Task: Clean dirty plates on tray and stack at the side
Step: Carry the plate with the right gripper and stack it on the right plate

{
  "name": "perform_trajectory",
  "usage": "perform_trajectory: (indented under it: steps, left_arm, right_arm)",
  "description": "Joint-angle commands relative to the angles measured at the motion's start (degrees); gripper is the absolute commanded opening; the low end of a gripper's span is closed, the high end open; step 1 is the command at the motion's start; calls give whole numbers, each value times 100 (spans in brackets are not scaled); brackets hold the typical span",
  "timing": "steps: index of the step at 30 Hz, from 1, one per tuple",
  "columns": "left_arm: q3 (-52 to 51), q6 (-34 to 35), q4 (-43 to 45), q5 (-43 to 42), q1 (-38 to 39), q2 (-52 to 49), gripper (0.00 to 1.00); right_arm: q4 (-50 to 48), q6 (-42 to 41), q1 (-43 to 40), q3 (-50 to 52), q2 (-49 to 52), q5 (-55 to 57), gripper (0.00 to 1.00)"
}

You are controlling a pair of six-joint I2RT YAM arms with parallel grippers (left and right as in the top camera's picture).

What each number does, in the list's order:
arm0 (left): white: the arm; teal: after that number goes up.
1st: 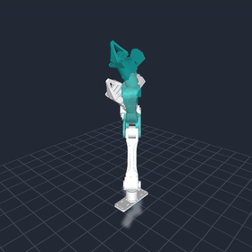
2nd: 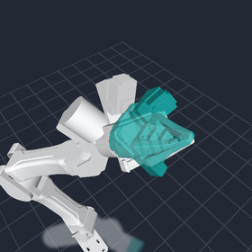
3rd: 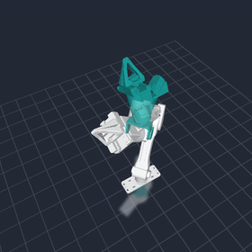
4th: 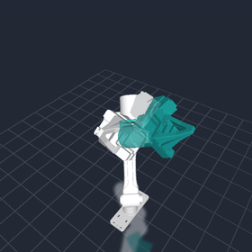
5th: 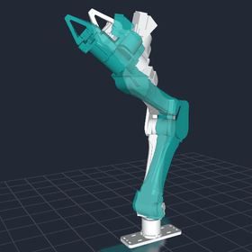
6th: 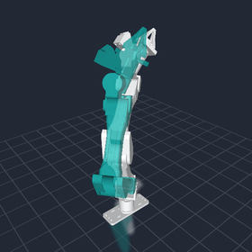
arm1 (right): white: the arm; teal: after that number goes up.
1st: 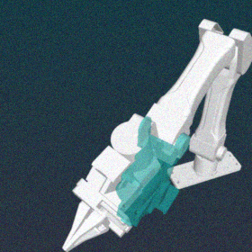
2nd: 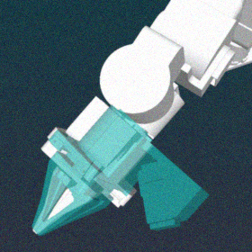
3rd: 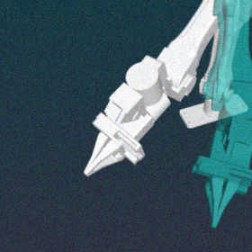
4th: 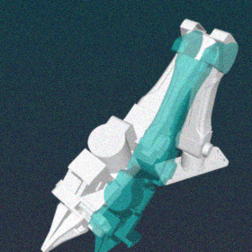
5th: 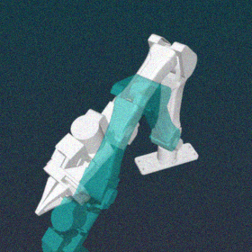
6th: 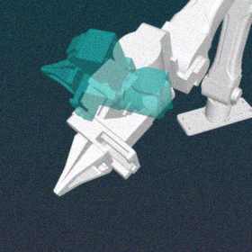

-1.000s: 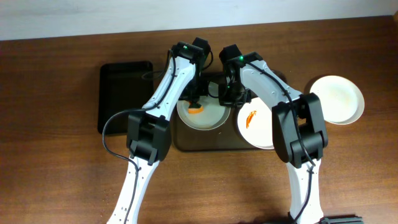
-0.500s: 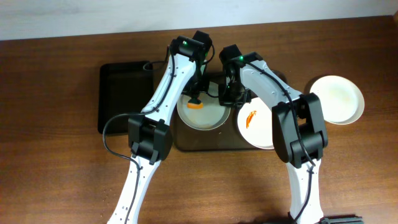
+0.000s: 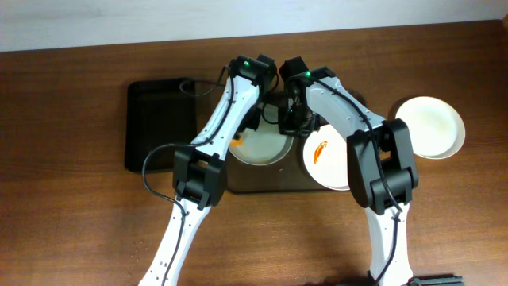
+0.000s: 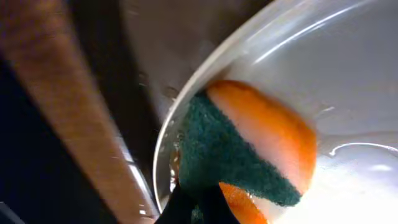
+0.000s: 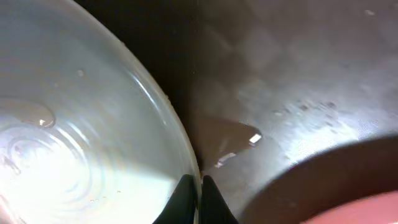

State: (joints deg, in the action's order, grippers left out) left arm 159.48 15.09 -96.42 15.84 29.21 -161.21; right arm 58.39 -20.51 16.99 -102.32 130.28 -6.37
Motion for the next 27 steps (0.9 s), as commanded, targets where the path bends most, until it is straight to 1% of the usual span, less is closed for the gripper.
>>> perform_trajectory:
  steps: [1, 2, 3, 4, 6, 7, 9, 10, 11, 12, 14, 16, 19, 21, 22, 23, 24, 26, 27]
  left_arm:
    - [-94, 225, -33, 1320, -151, -348, 0]
    - [-83, 297, -33, 1322, -153, -321, 0]
    - [-74, 632, -33, 1314, -177, -225, 0]
    - [-74, 962, -33, 1290, -223, 48, 0]
    - [-74, 1276, -31, 1156, -339, 765, 0]
    - [-74, 1276, -22, 833, -444, 1255, 0]
    - [-74, 1270, -31, 186, -688, 1849, 0]
    - [-74, 1224, -31, -243, -815, 2031, 0]
    - [-74, 1093, -31, -603, -929, 2138, 0]
    - [-74, 1038, -31, -855, -1036, 2164, 0]
    - [-118, 861, -31, -903, -1102, 2162, 0]
    - [-118, 861, -31, -903, -1102, 2162, 0]
    - [-118, 861, -31, -903, -1102, 2162, 0]
    - [-118, 857, -31, -903, -1102, 2162, 1]
    - [-118, 835, -31, -903, -1102, 2162, 1]
    - [-118, 835, -31, -903, -1102, 2162, 1]
    - [-118, 835, -31, -903, -1102, 2162, 1]
    - [-118, 835, -31, -901, -1102, 2162, 2]
    - [-118, 835, -31, -903, -1102, 2162, 2]
  right_arm:
    - [61, 7, -50, 66, 116, 411, 4]
    - [76, 4, -50, 66, 116, 411, 4]
    - [81, 4, -50, 66, 116, 411, 4]
    - [76, 4, -57, 63, 114, 409, 4]
    - [153, 2, -140, -83, 111, 407, 4]
    - [299, 2, -212, -262, 111, 407, 4]
    - [730, 7, -306, -868, 96, 411, 4]
    - [885, 9, -321, -1093, 90, 411, 4]
    - [1276, 55, -326, -1652, 83, 529, 4]
    - [1814, 52, -299, -2341, 81, 942, 4]
    - [2601, 52, -236, -3314, 81, 1659, 4]
    - [3287, 52, -151, -4054, 81, 2413, 4]
    - [3895, 68, 81, -4778, 79, 3067, 4]
    - [3895, 72, 435, -4824, -66, 3928, 4]
    - [3895, 173, 708, -4824, -81, 4677, 4]
    - [3895, 393, 931, -4824, -81, 5149, 4]
    - [3895, 442, 1266, -4824, -81, 5945, 4]
    - [3895, 442, 1681, -4824, -81, 6955, 4]
    - [3895, 442, 1766, -4824, -81, 7145, 4]
